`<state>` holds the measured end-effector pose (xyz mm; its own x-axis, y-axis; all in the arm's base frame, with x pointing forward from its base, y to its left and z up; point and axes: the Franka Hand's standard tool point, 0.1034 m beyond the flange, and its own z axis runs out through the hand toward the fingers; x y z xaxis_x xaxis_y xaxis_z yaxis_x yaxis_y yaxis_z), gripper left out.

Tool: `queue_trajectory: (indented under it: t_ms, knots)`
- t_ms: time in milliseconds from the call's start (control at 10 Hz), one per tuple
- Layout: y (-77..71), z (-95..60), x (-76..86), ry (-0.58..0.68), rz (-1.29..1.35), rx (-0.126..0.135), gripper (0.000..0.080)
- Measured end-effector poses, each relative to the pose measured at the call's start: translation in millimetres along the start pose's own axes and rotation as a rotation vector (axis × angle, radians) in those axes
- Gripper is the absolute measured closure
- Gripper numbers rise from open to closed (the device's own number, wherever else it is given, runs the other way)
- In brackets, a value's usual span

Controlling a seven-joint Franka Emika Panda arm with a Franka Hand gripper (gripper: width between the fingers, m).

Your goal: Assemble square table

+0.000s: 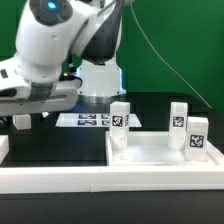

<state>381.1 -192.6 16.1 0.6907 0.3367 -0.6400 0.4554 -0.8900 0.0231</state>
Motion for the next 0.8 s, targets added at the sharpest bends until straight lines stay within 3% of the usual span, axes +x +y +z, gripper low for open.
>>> queue_trajectory:
  t_ms: [100, 500, 600, 800]
  knots:
    - [-0.9, 0.1, -4.8, -0.045, 0.009, 0.02, 0.0151]
    - [-8.2, 8.4, -6.1, -0.293, 0.018, 0.051, 0.0151]
    - [-5.3, 18.6, -10.2, -0.354, 0.01, 0.036, 0.0151]
    - [-7.0, 27.0, -18.7, -0.453, 0.013, 0.038, 0.0151]
